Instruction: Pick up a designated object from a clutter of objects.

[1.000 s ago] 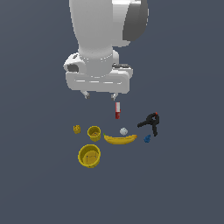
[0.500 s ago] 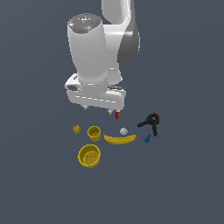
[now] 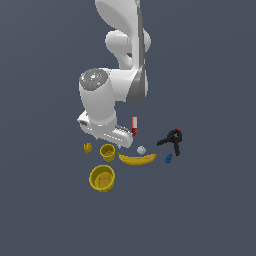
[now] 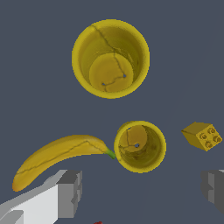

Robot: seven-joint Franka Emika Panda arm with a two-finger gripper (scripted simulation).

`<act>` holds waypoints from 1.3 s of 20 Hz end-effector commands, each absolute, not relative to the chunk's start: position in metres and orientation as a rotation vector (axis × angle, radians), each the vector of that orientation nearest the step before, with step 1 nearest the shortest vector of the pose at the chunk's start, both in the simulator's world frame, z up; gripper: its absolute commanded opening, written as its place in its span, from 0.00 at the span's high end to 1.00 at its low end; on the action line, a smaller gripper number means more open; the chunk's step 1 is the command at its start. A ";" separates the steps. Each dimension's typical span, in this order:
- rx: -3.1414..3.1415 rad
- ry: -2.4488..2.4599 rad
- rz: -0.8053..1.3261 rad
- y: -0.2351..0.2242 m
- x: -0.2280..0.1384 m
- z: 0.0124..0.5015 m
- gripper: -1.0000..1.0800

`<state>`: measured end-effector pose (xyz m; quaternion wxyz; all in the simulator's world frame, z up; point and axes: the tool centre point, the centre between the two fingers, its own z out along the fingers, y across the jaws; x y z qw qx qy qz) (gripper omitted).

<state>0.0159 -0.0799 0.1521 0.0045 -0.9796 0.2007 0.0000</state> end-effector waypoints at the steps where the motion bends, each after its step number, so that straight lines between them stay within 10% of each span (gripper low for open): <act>1: -3.058 0.691 -0.001 -0.085 0.015 0.133 0.04; 26: -3.037 0.805 0.000 -0.095 0.008 0.053 0.04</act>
